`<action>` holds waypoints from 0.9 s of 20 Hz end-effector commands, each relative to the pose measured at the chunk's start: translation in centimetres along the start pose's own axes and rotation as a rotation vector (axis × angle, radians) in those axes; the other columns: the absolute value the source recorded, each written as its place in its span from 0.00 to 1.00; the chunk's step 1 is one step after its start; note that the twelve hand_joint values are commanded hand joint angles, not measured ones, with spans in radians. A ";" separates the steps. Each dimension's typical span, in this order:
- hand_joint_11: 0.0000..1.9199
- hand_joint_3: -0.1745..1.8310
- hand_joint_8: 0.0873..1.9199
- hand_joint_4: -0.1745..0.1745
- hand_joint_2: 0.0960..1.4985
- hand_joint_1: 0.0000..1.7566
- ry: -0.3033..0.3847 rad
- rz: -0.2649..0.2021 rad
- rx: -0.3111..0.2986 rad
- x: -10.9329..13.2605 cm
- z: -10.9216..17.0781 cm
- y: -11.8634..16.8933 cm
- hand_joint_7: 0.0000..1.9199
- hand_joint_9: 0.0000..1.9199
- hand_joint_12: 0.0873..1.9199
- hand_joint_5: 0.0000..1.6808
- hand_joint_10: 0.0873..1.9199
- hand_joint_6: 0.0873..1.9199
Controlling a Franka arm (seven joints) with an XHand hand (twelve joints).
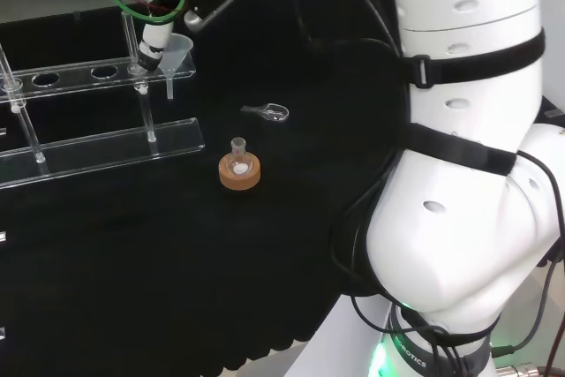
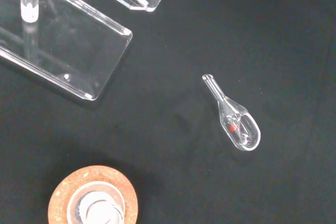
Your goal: Put the funnel back on the funnel stand.
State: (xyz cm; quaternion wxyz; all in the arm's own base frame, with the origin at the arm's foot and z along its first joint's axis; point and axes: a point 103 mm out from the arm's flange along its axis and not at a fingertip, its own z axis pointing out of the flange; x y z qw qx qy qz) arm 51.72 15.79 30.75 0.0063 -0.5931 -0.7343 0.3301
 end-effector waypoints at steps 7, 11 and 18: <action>0.13 0.17 0.32 0.37 0.45 0.20 0.108 0.166 -0.231 -4.9 -0.5 -10.0 0.00 0.13 0.72 0.11 0.37 0.00; 0.13 0.17 0.32 0.37 0.45 0.21 0.114 0.194 -0.248 -6.4 0.4 -13.1 0.00 0.13 0.72 0.11 0.37 0.00; 0.14 0.17 0.33 0.36 0.46 0.22 0.240 0.226 -0.248 -7.7 4.5 -16.2 0.02 0.15 0.72 0.13 0.38 0.00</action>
